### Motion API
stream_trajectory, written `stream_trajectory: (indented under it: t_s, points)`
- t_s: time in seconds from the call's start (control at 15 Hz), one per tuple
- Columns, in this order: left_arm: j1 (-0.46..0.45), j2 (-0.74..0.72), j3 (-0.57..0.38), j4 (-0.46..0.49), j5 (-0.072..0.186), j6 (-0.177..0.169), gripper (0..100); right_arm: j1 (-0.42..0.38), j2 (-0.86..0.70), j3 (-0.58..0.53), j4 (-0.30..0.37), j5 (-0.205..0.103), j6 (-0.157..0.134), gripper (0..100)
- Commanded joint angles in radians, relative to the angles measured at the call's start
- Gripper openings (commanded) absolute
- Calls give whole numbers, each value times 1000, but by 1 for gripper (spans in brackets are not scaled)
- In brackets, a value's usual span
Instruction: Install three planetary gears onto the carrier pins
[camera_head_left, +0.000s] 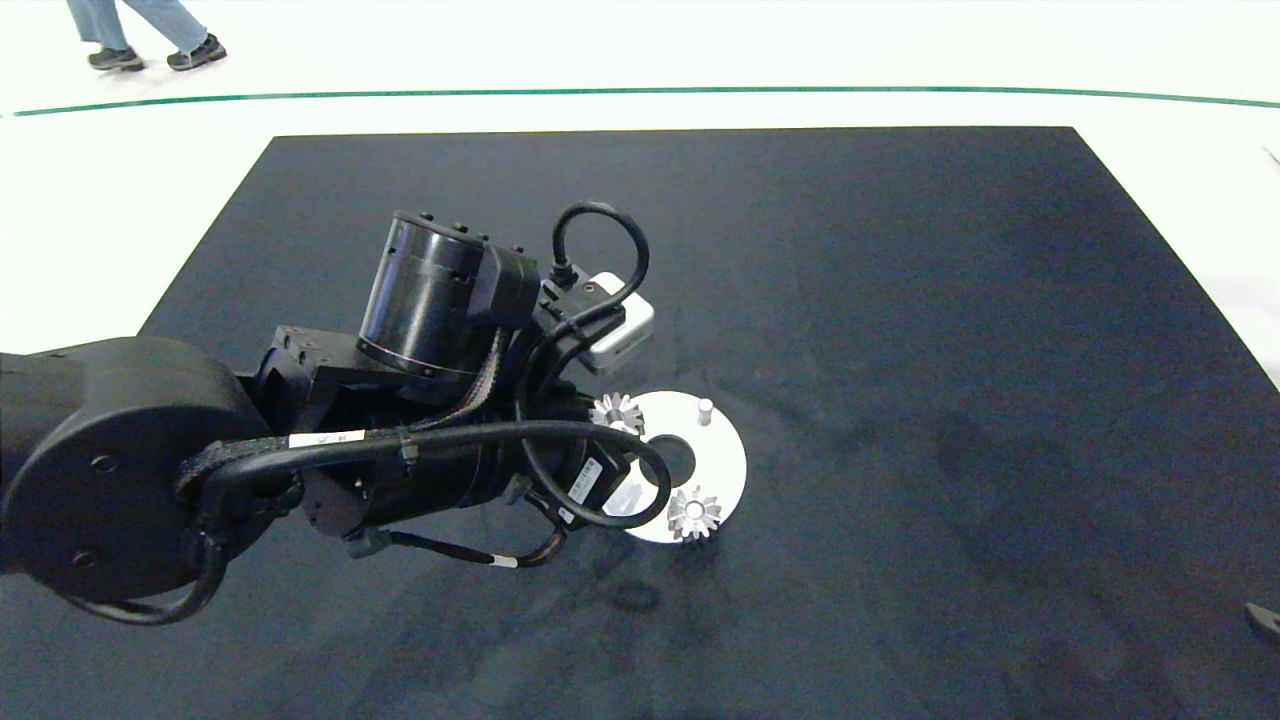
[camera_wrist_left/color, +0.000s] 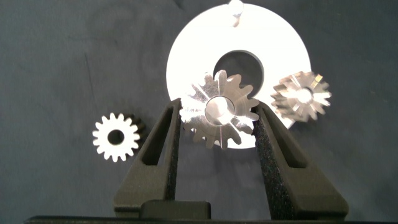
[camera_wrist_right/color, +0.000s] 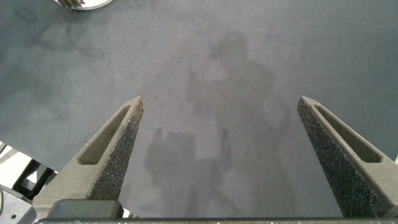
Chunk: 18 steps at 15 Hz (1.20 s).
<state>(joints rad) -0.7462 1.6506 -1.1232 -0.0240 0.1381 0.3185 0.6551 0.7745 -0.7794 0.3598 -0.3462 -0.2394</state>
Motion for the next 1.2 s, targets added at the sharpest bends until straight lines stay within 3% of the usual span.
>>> stream_trajectory:
  t_s: [0.07, 0.67, 1.2]
  points:
    - [-2, 40, -15, -1, 2, 7, 19, 1, 2, 8, 1, -2, -3, 100]
    - [34, 78, -21, -7, 3, 44, 19, 1, -4, 6, 1, -2, -6, 100]
    - [47, 83, -24, -2, 3, 45, 19, 3, -12, 6, 1, -1, -18, 100]
